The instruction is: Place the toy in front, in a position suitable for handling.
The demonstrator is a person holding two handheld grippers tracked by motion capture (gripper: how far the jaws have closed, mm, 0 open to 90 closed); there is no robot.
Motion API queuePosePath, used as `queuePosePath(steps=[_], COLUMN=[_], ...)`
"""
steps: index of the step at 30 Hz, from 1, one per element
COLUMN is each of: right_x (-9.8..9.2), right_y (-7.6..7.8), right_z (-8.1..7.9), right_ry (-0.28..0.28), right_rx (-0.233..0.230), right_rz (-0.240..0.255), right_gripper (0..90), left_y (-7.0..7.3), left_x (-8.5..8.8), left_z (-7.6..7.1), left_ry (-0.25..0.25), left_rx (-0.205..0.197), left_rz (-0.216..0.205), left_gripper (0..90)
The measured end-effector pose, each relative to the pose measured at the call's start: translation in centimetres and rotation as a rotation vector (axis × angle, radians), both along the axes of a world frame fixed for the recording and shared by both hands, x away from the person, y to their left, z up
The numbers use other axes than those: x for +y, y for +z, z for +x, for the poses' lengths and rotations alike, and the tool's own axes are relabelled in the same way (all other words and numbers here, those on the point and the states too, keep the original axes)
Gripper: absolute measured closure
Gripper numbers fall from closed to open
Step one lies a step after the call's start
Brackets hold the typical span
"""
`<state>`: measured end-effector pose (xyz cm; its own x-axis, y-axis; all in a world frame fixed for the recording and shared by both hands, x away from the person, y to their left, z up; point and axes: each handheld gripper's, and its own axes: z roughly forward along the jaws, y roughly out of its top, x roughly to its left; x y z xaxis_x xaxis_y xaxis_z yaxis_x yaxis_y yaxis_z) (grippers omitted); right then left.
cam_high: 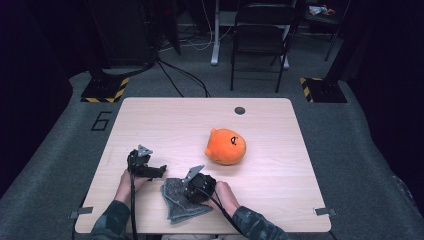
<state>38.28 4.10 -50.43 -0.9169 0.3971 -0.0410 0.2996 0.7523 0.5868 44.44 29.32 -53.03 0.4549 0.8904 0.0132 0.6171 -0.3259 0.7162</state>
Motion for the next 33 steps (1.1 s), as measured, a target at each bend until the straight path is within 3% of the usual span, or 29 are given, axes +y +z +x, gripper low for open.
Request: queuePosePath(steps=[4,9,20,33], right_x=[-0.8,-1.7,-3.2,-6.7], right_y=[0.1,0.3,1.5,3.6], right_z=[0.0,-0.1,-0.4,-1.6], right_ry=[-0.011,-0.025,-0.034,-0.089], right_rx=[0.010,0.027,0.023,0.009], right_rz=[0.001,-0.006,0.006,0.023], right_gripper=[68.1,73.3,74.9,74.9], left_y=[0.0,0.0,0.0,0.0], left_x=[0.0,0.0,0.0,0.0], left_z=[0.0,0.0,0.0,0.0], left_ry=[-0.001,-0.002,-0.001,-0.001], left_rx=[0.004,0.004,0.004,0.005], left_rz=[0.001,0.001,0.001,0.001], left_gripper=[0.0,0.0,0.0,0.0])
